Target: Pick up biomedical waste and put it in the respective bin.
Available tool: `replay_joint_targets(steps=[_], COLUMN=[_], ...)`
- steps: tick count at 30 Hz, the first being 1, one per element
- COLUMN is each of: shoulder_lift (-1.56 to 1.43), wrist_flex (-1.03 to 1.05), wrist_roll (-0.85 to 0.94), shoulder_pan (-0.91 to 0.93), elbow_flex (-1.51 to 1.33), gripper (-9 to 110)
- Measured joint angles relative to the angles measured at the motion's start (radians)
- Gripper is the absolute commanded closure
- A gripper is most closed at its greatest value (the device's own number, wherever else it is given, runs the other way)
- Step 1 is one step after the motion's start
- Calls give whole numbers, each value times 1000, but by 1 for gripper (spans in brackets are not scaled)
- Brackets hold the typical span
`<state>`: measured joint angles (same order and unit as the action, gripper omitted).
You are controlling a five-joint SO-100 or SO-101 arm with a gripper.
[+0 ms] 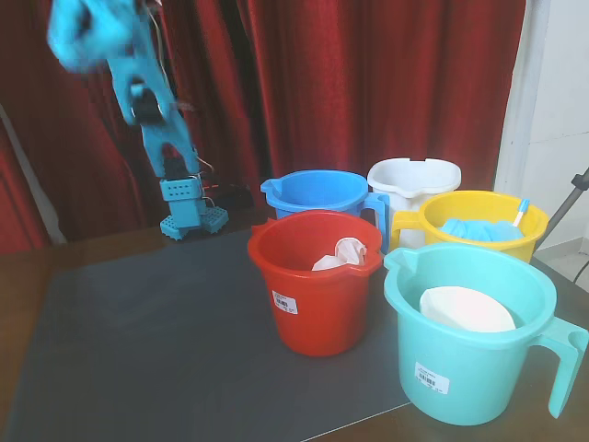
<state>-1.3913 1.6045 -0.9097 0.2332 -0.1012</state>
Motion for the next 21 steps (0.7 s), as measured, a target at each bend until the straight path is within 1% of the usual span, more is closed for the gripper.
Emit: replay_joint_targets(steps=[1, 2, 4, 5, 10, 12, 14, 17, 18, 21], shoulder_lift=[-87, -216, -356, -460, -865, -1019, -1160, -1388, -1598, -1758], wrist_flex=[0, 0, 0, 0, 0, -8, -77, -247, -364, -445], wrist_roll=[40, 107, 178, 218, 305, 393, 495, 612, 673, 718], shoulder_pan=[0, -12, -6, -3, 12, -2, 3, 15, 15, 15], elbow_flex=[-71, -204, -370, -517, -1106, -1362, -1608, -1945, -2194, -2390], gripper=[102, 102, 102, 102, 102, 102, 102, 102, 102, 102])
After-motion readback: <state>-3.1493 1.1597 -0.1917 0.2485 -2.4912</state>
